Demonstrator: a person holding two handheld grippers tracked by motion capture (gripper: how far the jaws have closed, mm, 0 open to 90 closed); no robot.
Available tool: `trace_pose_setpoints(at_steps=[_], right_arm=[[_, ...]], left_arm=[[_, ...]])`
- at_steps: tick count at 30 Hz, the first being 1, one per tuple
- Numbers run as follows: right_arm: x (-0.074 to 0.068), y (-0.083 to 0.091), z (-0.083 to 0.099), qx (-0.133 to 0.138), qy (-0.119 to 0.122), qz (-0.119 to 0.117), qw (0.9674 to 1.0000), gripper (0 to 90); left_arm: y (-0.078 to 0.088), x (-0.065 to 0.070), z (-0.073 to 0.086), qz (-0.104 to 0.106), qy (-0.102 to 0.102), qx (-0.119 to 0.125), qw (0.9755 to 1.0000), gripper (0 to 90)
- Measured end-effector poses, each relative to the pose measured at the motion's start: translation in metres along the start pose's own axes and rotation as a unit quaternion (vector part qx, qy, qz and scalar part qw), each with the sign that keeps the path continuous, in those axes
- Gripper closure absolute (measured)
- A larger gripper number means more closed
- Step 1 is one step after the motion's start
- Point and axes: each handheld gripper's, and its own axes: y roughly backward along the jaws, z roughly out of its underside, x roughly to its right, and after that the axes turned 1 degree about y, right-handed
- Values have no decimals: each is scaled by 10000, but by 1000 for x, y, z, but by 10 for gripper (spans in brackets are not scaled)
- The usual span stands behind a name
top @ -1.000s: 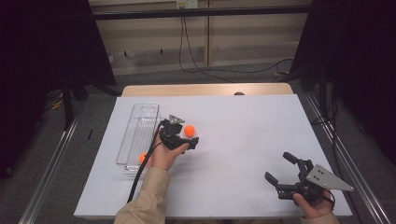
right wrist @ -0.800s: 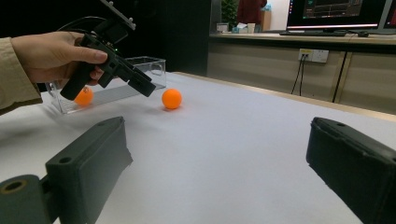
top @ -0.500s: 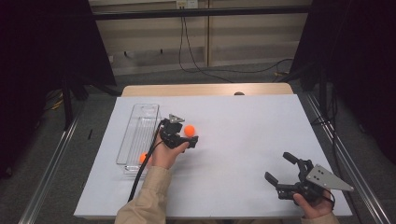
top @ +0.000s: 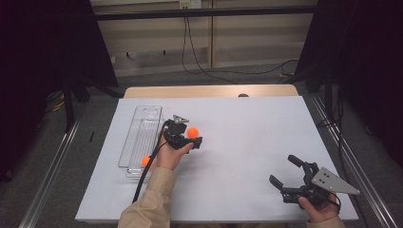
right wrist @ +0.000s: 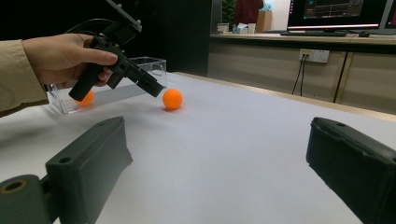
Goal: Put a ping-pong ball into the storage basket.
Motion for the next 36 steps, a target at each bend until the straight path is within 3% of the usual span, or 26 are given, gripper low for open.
trace_pose_setpoints(at_steps=[18, 36], right_arm=[[0, 0, 0, 5, -13, 3, 10000, 48], [0, 0, 0, 2, -21, 6, 10000, 48]], left_arm=[[-10, -4, -2, -162, 36, -11, 9999, 147], [-19, -7, -2, -270, 119, -10, 9996, 263]])
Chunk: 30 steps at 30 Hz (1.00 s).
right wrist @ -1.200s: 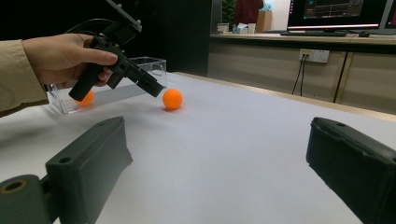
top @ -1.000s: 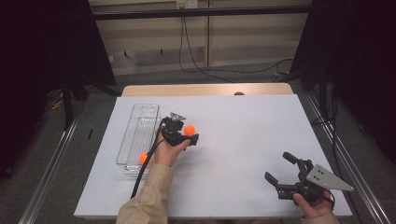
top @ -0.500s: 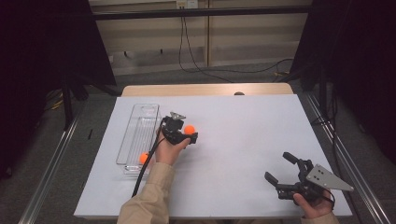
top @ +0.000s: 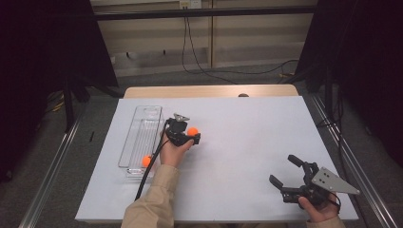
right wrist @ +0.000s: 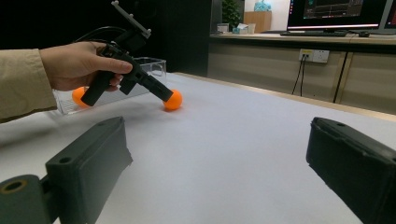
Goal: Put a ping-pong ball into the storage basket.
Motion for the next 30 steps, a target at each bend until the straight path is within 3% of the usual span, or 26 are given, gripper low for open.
trace_pose_setpoints(at_steps=[30], right_arm=[[0, 0, 0, 15, 3, 0, 10000, 48]], left_arm=[[-9, -3, -1, -17, 79, -63, 9999, 362]])
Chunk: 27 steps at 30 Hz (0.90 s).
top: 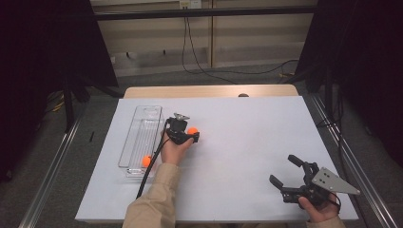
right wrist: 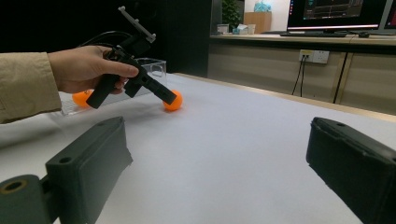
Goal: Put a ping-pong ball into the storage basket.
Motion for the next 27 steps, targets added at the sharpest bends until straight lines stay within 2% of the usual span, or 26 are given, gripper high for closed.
trace_pose_setpoints(at_steps=[7, 13, 24, 27], right_arm=[[0, 0, 0, 6, 4, -2, 10000, 48], [0, 0, 0, 2, 1, -1, 10000, 48], [0, 0, 0, 2, 0, -8, 10000, 48], [1, 0, 0, 3, -1, -10, 10000, 48]], left_arm=[[-3, 0, 0, -28, -9, -9, 10000, 383], [-6, -2, 1, 12, 81, -13, 10000, 390], [-8, 1, -3, 11, -15, -63, 10000, 415], [-9, 2, -3, 2, 22, -75, 10000, 424]])
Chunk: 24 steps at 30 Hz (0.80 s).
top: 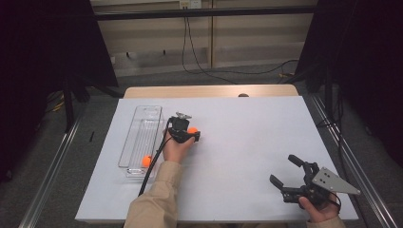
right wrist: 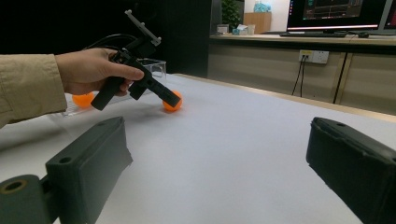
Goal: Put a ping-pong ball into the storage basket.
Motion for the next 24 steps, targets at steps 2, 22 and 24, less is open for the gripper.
trace_pose_setpoints(at_steps=[2, 22, 24], right_arm=[[0, 0, 0, -1, 0, -3, 10000, 48], [0, 0, 0, -2, -2, -4, 10000, 48], [0, 0, 0, -2, -5, -4, 10000, 48]], left_arm=[[-1, 0, -1, 19, -1, 4, 10000, 433], [-3, -2, -2, -56, -32, -99, 9999, 479], [-3, -2, -2, -56, -52, -104, 9999, 479]])
